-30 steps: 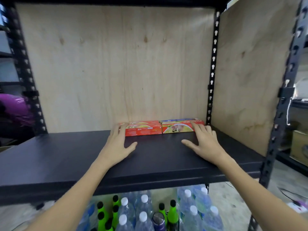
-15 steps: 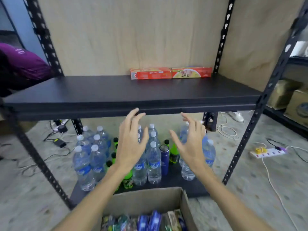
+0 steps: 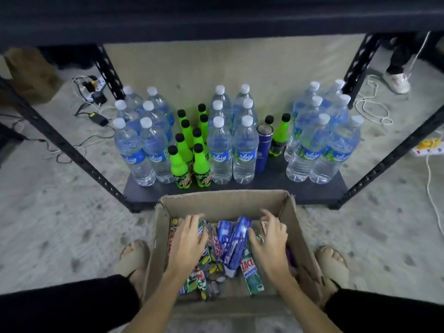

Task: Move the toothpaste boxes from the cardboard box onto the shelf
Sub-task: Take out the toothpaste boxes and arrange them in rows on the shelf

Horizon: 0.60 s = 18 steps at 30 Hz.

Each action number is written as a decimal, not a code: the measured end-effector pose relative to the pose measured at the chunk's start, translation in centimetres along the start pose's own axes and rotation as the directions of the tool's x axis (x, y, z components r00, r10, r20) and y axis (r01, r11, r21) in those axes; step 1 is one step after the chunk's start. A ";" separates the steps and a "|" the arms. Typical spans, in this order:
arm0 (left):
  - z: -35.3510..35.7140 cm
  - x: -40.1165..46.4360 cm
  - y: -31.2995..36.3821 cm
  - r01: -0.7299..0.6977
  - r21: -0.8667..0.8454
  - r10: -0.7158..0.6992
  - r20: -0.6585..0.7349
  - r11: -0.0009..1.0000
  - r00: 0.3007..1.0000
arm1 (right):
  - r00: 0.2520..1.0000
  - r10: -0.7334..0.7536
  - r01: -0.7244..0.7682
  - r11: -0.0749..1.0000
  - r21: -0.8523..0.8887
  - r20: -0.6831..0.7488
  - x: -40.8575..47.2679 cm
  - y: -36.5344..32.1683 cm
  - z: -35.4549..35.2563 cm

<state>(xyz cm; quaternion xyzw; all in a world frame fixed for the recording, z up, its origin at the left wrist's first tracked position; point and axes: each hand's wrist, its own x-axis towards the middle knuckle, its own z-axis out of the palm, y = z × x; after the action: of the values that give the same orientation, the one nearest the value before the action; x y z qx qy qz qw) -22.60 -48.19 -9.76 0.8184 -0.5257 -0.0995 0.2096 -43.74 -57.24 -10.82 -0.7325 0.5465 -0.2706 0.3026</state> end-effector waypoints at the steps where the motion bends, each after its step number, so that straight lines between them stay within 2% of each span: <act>1: 0.9 -0.2 -0.4 0.061 -0.044 -0.061 0.012 0.997 0.998 | 0.998 0.039 -0.039 0.999 -0.014 0.041 -0.4 0.9 1.1; 3: 2.9 -0.5 -1.3 0.216 -0.112 -0.208 0.081 0.970 0.975 | 0.990 0.100 -0.093 0.993 -0.069 0.100 -1.1 2.5 3.5; 6: 6.0 -0.6 -2.2 0.422 -0.140 -0.388 0.216 0.896 0.896 | 0.962 0.206 -0.196 0.978 -0.072 0.178 -2.0 3.8 6.6; 10: 8.9 0.2 -2.2 0.401 0.038 -0.401 0.173 0.915 0.899 | 0.930 0.300 -0.287 0.954 -0.089 0.214 -2.0 4.9 10.0; 14: 10.7 1.1 -1.3 0.382 0.256 -0.425 0.142 0.888 0.894 | 0.909 0.384 -0.361 0.920 -0.155 0.163 -0.6 4.6 12.0; 16: 11.7 0.9 -1.3 0.372 0.307 -0.435 0.166 0.876 0.885 | 0.904 0.404 -0.374 0.906 -0.198 0.143 0.0 4.4 12.7; 18: 12.2 0.6 -1.5 0.383 0.278 -0.440 0.184 0.881 0.879 | 0.901 0.418 -0.388 0.896 -0.215 0.117 0.4 4.4 13.3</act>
<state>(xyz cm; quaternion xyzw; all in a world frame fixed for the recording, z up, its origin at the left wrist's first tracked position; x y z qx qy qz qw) -25.76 -51.11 -21.31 0.9123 -0.3681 -0.1782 0.0205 -36.72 -56.67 -22.95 -0.6474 0.6833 -0.0897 0.3254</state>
